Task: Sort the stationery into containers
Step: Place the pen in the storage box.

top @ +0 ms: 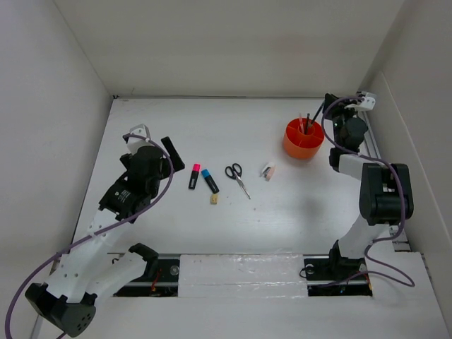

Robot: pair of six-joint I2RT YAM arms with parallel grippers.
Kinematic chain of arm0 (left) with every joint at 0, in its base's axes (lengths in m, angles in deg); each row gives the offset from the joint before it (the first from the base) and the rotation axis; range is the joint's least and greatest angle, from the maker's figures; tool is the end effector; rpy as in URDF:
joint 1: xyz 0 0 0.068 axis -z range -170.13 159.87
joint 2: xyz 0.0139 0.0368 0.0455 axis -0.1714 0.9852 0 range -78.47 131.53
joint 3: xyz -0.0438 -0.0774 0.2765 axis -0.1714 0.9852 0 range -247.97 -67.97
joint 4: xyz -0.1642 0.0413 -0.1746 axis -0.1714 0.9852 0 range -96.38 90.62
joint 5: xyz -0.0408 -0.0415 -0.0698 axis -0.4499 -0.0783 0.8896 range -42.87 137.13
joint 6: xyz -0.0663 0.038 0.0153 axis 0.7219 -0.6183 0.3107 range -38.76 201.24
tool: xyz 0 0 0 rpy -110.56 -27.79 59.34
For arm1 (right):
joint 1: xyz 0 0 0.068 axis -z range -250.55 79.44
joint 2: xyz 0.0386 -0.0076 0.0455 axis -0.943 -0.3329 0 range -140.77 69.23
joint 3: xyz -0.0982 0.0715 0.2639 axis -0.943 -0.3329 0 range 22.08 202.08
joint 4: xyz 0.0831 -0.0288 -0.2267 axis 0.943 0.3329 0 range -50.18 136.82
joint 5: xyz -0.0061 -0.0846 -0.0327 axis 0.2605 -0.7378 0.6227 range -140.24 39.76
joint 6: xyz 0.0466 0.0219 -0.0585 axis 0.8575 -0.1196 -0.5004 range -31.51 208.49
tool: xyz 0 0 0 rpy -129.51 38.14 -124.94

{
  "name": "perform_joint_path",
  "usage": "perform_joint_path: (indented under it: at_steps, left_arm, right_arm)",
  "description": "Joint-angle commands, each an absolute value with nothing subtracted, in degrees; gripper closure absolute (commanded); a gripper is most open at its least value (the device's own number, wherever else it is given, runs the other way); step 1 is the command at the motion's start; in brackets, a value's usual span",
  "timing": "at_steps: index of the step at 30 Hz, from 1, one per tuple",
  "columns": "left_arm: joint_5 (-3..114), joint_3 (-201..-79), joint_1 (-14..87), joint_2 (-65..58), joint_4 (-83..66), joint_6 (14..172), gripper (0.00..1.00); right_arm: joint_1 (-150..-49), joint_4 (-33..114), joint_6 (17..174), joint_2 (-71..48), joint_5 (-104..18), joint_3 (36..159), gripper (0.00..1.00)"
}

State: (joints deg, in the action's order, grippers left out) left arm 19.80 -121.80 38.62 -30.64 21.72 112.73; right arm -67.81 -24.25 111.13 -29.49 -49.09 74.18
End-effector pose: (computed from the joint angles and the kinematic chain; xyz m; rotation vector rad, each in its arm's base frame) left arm 0.1654 -0.0558 0.3558 -0.3551 1.8859 -0.2415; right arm 0.3949 -0.0176 0.3121 0.2625 1.2451 0.3119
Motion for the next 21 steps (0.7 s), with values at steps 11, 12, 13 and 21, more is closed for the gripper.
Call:
perform_joint_path:
  at_steps: [11,12,13,21]
  left_arm:
    - [20.7,-122.8,38.4,-31.1,19.6,111.5,0.00]
    - [20.7,-122.8,38.4,-31.1,19.6,111.5,0.00]
    - [20.7,-122.8,38.4,-31.1,19.6,111.5,0.00]
    - [20.7,-122.8,38.4,-31.1,19.6,111.5,0.00]
  right_arm:
    - [-67.4,-26.5,109.2,-33.1,-46.1,77.1,1.00]
    - [-67.4,-26.4,109.2,-33.1,-46.1,76.4,1.00]
    - [-67.4,-26.4,109.2,-33.1,-45.3,76.4,1.00]
    - [-67.4,-26.4,108.6,-33.1,-42.0,74.6,0.95]
